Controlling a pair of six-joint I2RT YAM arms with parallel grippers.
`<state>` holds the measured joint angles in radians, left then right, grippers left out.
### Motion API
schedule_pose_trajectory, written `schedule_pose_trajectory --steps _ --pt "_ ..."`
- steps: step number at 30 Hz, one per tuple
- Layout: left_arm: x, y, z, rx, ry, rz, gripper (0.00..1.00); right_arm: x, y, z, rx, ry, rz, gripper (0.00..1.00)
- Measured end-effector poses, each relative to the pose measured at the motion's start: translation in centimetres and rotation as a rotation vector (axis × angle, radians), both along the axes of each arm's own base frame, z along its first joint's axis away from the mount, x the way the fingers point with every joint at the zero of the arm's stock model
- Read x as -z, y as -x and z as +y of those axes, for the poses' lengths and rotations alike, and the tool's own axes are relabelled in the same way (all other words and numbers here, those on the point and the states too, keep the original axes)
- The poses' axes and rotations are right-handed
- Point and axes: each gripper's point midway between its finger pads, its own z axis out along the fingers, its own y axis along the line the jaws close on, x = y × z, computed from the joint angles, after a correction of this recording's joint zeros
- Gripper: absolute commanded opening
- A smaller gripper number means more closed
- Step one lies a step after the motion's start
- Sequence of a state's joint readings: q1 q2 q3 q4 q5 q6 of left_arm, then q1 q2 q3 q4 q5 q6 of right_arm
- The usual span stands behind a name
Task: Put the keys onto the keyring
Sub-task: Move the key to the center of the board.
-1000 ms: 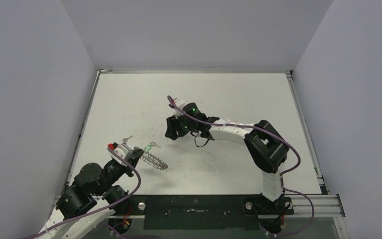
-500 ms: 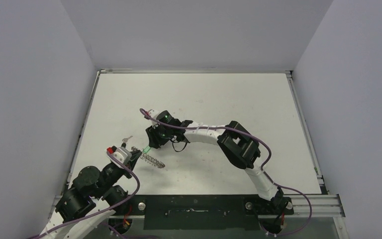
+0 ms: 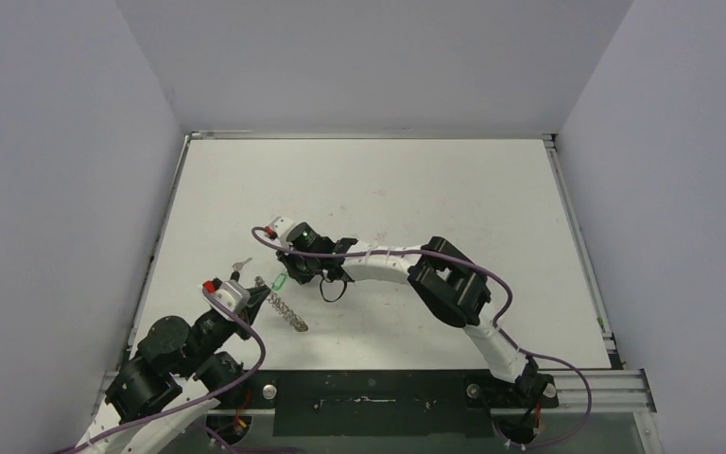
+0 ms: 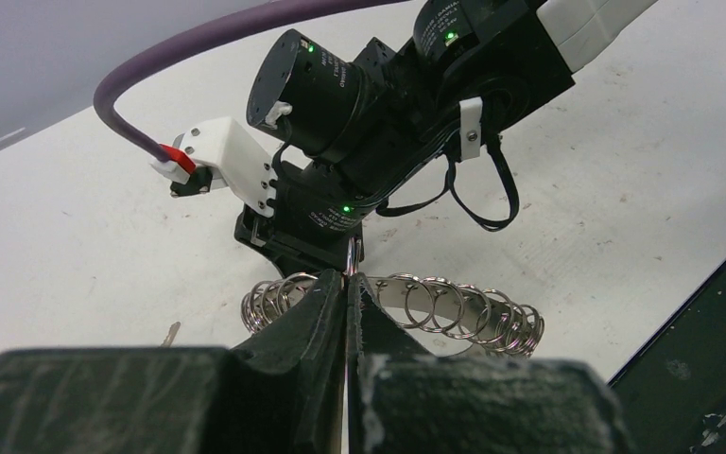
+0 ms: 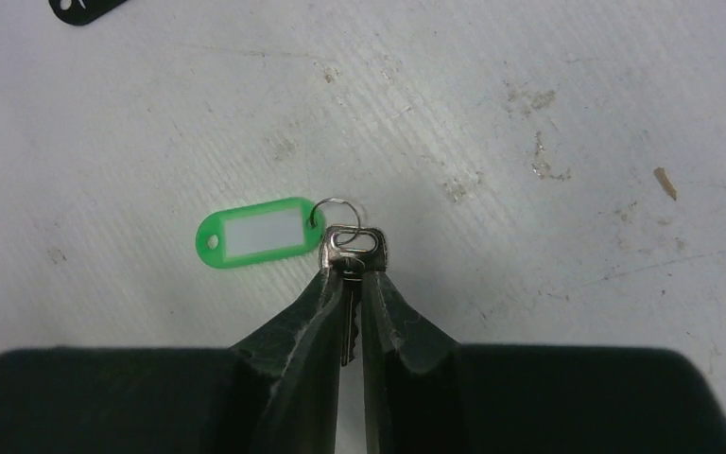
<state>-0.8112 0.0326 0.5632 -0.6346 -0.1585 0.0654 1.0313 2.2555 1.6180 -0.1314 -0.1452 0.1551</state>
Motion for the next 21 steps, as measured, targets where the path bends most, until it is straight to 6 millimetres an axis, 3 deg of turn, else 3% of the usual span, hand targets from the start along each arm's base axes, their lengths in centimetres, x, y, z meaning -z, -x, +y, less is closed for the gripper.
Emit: schedule_pose_trajectory --steps 3,9,21 --pt "0.0 0.0 0.0 0.002 -0.001 0.000 0.00 0.0 -0.2 -0.9 0.023 0.015 -0.030 0.01" --pt "0.1 0.0 0.0 0.002 -0.004 0.000 0.00 0.1 -0.1 -4.4 0.084 0.070 -0.065 0.00" --pt "0.2 0.0 0.0 0.006 -0.013 0.000 0.00 0.4 1.7 -16.1 0.268 0.148 0.008 0.00"
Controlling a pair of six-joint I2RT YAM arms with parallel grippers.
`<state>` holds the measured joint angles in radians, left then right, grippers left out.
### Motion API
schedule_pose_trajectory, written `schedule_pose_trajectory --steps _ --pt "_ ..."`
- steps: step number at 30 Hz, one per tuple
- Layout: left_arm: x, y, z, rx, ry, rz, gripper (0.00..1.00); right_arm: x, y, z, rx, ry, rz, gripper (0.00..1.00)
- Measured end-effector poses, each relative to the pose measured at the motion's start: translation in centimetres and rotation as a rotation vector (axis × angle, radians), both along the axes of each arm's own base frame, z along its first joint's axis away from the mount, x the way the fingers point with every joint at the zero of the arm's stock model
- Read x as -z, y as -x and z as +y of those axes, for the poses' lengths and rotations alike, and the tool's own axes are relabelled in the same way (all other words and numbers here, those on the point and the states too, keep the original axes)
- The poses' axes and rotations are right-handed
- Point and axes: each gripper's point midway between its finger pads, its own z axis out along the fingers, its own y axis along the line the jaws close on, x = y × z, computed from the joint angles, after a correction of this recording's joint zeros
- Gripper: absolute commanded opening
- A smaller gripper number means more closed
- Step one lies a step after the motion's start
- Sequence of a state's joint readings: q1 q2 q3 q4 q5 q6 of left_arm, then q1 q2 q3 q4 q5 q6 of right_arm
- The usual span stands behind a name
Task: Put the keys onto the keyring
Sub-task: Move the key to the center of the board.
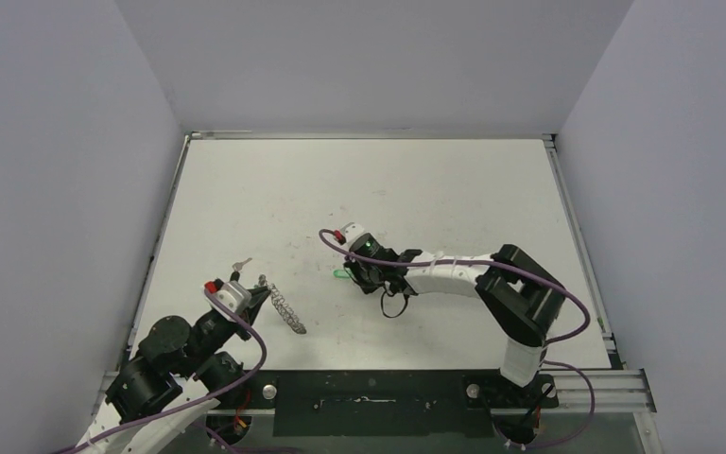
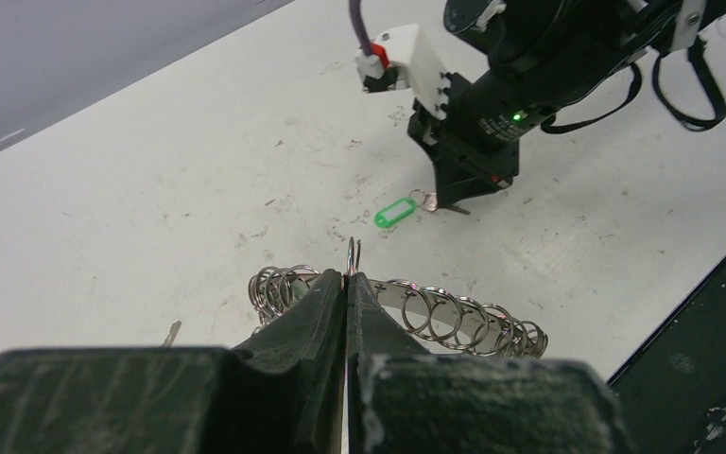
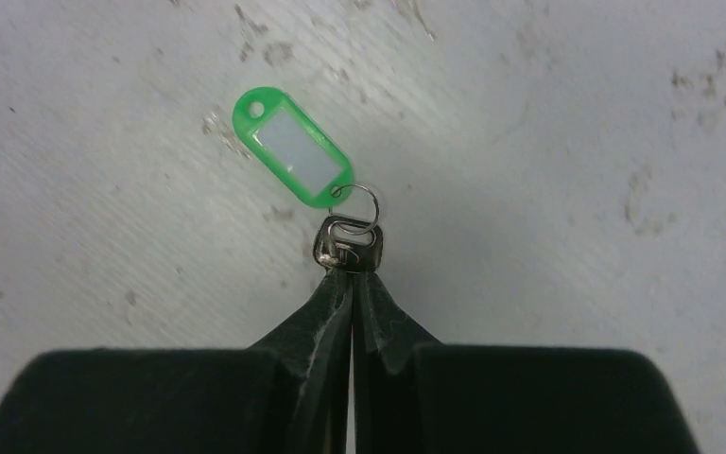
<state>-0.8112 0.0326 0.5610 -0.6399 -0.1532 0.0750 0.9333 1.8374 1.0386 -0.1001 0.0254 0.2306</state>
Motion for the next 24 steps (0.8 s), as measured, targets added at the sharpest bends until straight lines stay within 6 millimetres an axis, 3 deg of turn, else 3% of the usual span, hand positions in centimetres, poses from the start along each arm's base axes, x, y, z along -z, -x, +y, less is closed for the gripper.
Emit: schedule_pose_trajectory --steps 7,9,13,16,21,24 --pt "0.6 0.1 -0.6 0.033 -0.029 0.010 0.00 -0.4 3.4 -7.4 0.052 0.064 0.069 0.07" --pt "1.1 0.1 -1.0 0.053 -0.045 0.025 0.00 -1.1 3.8 -8.5 0.059 0.055 0.069 0.12" --pt "2.1 0.2 -2.0 0.096 -0.083 0.062 0.00 -3.7 3.0 -8.7 0.069 -0.025 0.032 0.25" --pt "3.1 0.3 -2.9 0.140 -0.118 0.097 0.00 -4.6 1.8 -8.8 0.086 -0.083 0.024 0.27" --pt "4.4 0.6 -3.9 0.196 -0.160 0.152 0.00 -4.0 0.3 -9.8 0.137 -0.138 0.082 0.29" --pt "4.6 0.8 -4.2 0.215 -0.165 0.160 0.00 -2.7 0.2 -10.5 0.180 -0.177 0.149 0.37"
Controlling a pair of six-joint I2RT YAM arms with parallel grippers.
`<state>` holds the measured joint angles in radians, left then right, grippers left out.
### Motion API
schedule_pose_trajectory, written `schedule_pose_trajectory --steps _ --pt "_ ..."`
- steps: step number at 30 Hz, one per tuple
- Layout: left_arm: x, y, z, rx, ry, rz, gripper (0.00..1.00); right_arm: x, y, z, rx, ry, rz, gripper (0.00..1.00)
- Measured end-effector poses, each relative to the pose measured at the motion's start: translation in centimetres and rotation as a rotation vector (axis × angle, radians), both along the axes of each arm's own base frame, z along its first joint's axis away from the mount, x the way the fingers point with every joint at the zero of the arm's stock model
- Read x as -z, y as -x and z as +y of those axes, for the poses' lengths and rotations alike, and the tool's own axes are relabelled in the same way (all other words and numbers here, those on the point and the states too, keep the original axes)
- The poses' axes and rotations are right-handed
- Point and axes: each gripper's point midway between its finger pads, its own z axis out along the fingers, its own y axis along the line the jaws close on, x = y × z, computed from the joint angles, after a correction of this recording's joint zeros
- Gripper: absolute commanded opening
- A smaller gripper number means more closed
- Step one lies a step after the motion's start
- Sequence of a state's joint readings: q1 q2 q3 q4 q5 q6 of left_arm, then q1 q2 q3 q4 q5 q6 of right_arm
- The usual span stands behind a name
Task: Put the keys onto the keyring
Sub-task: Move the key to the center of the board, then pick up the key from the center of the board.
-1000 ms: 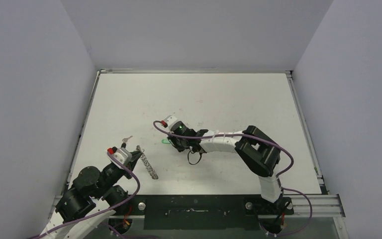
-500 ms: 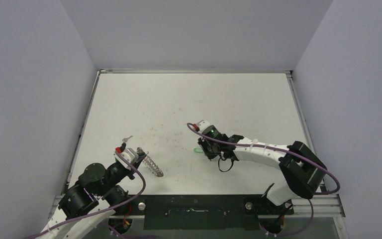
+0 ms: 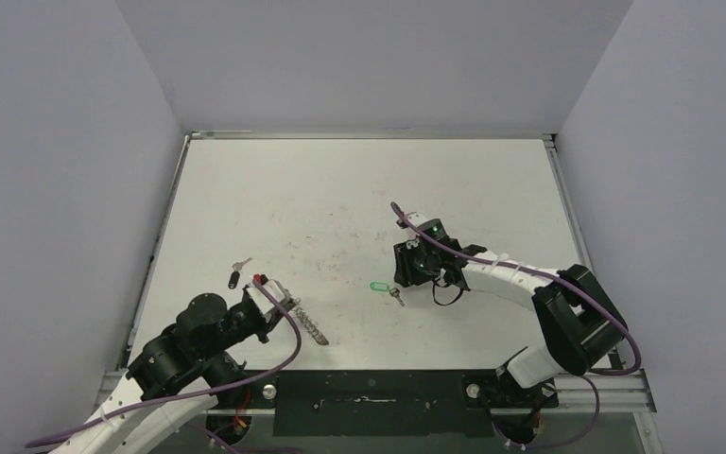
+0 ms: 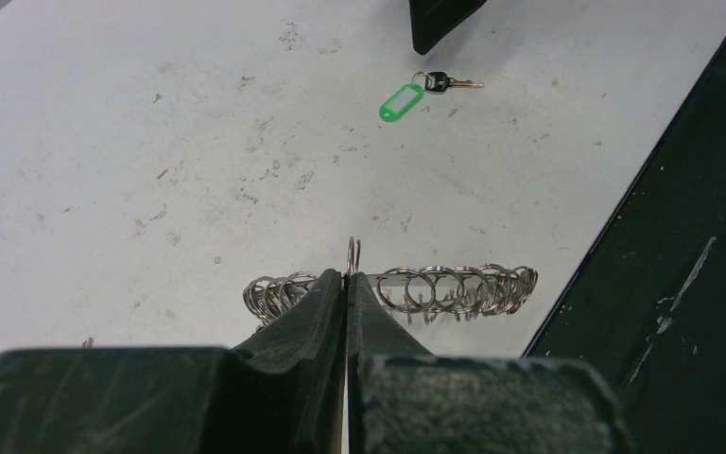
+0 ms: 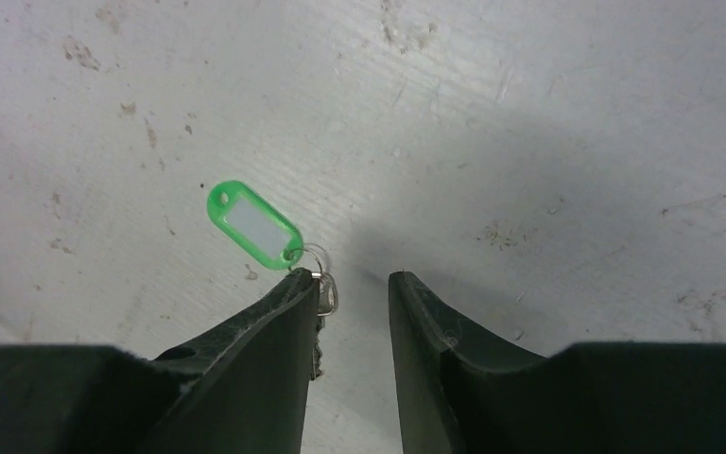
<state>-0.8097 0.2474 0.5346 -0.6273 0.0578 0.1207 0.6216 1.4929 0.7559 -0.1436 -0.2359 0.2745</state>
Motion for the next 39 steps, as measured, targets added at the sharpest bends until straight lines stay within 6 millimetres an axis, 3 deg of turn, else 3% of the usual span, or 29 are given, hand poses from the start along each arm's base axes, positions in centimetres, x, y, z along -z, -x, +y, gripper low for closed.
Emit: schedule_pose_trajectory --steps 5,15,20,25,32,35,39 --pt "-0.2 0.1 0.0 0.008 0.009 -0.011 0.00 2.5 2.5 -0.3 0.013 -0.021 0.116 0.38" --pt "-0.8 0.1 0.3 0.002 0.028 -0.042 0.00 2.4 6.4 3.1 -0.028 -0.093 0.165 0.38" --pt "-0.8 0.1 0.4 -0.002 0.027 -0.043 0.00 2.1 8.2 4.7 -0.050 -0.143 0.214 0.44" --pt "-0.8 0.0 0.4 -0.003 0.027 -0.043 0.00 1.0 7.8 3.6 -0.031 -0.126 0.182 0.50" --pt "-0.8 0.0 0.4 -0.008 0.027 -0.043 0.00 -1.7 3.4 1.2 0.033 -0.118 0.081 0.48" --pt "-0.8 0.0 0.4 -0.008 0.027 -0.043 0.00 -1.1 2.3 0.3 0.048 -0.099 0.087 0.46" --pt "-0.8 0.0 0.5 -0.009 0.027 -0.043 0.00 0.7 2.5 -0.1 0.040 -0.086 0.155 0.43"
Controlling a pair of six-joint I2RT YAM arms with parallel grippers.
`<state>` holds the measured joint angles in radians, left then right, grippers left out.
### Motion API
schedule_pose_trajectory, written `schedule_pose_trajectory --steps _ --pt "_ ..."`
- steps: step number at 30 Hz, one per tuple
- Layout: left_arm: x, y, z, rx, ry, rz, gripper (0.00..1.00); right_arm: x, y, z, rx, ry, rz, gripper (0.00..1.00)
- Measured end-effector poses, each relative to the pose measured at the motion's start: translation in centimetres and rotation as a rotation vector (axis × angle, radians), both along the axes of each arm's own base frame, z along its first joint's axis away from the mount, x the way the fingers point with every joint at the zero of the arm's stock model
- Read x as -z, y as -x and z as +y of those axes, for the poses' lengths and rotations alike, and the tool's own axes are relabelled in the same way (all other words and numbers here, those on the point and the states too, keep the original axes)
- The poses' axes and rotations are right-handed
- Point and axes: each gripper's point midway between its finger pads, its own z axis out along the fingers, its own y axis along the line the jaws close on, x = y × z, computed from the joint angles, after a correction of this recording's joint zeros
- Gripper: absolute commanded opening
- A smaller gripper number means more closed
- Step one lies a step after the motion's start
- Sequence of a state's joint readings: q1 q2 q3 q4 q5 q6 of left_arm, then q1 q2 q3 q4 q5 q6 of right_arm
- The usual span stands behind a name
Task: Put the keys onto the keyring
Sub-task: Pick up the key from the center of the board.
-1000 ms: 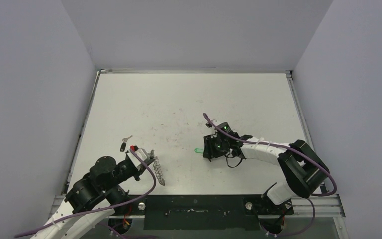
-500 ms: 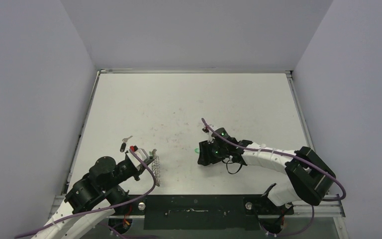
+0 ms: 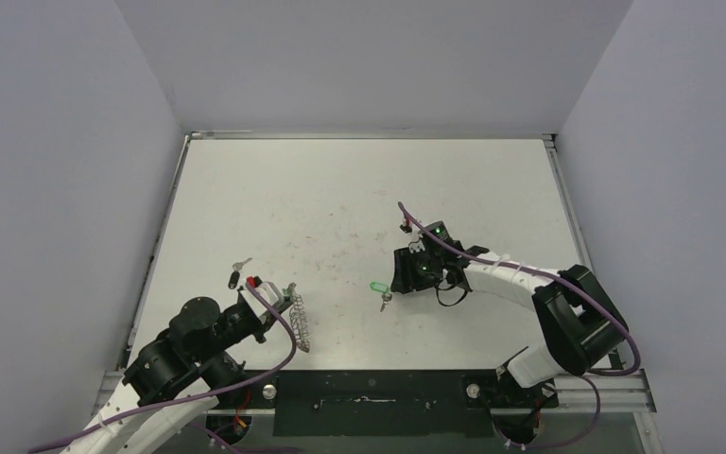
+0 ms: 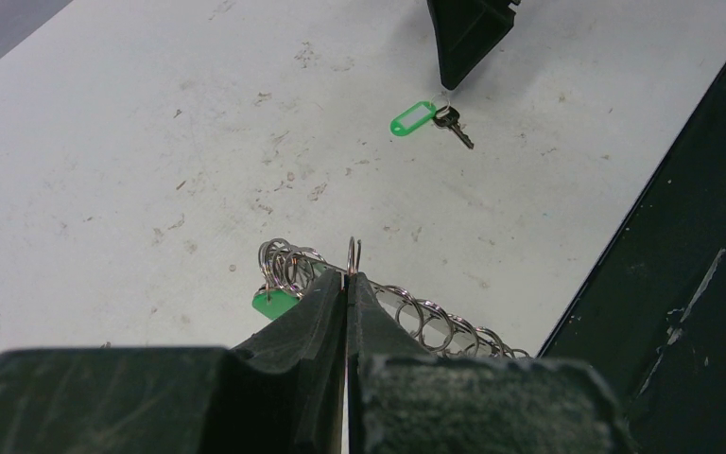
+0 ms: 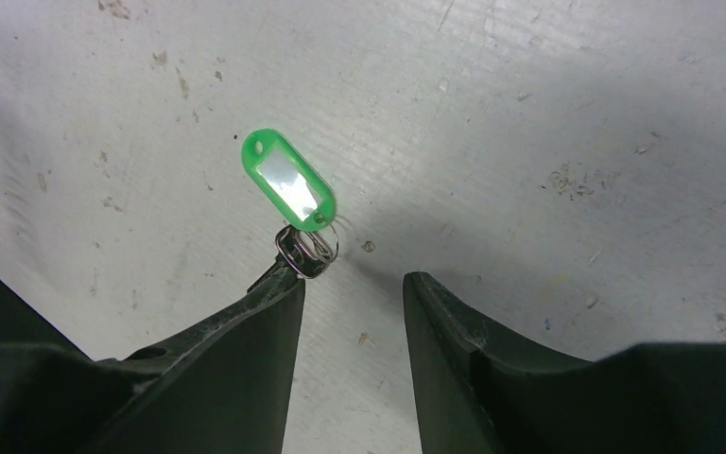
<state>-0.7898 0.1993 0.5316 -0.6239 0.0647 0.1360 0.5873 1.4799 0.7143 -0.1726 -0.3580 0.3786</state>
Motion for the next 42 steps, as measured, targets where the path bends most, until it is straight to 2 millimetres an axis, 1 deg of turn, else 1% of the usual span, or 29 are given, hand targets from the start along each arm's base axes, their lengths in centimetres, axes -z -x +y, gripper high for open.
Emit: schedule_pose_trajectory --steps 2,6,10,16,26,30,33,42 --pt "0.0 0.0 0.0 0.000 0.000 0.000 0.00 0.6 0.2 0.0 -0.002 -0.009 0.032 0.42" --pt "0.0 0.0 0.0 0.000 0.000 0.000 0.00 1.3 0.0 0.0 0.012 -0.043 0.080 0.35" --pt "0.0 0.0 0.0 -0.001 0.000 0.000 0.00 1.5 -0.5 0.3 0.037 -0.098 0.106 0.29" --pt "0.0 0.0 0.0 -0.001 0.000 -0.001 0.00 1.5 -1.4 1.4 0.063 -0.200 0.146 0.24" --pt "0.0 -0.1 0.1 -0.006 -0.002 -0.003 0.00 1.7 -1.1 1.4 0.066 -0.210 0.168 0.24" --pt "0.0 -0.1 0.1 -0.008 -0.002 -0.003 0.00 1.6 -0.4 0.7 0.068 -0.181 0.179 0.29" --pt "0.0 -0.2 0.2 -0.012 -0.002 -0.003 0.00 1.5 0.1 0.4 0.067 -0.173 0.185 0.30" --pt "0.0 -0.3 0.3 -0.017 -0.002 -0.003 0.00 1.6 0.6 0.5 0.076 -0.196 0.197 0.24"
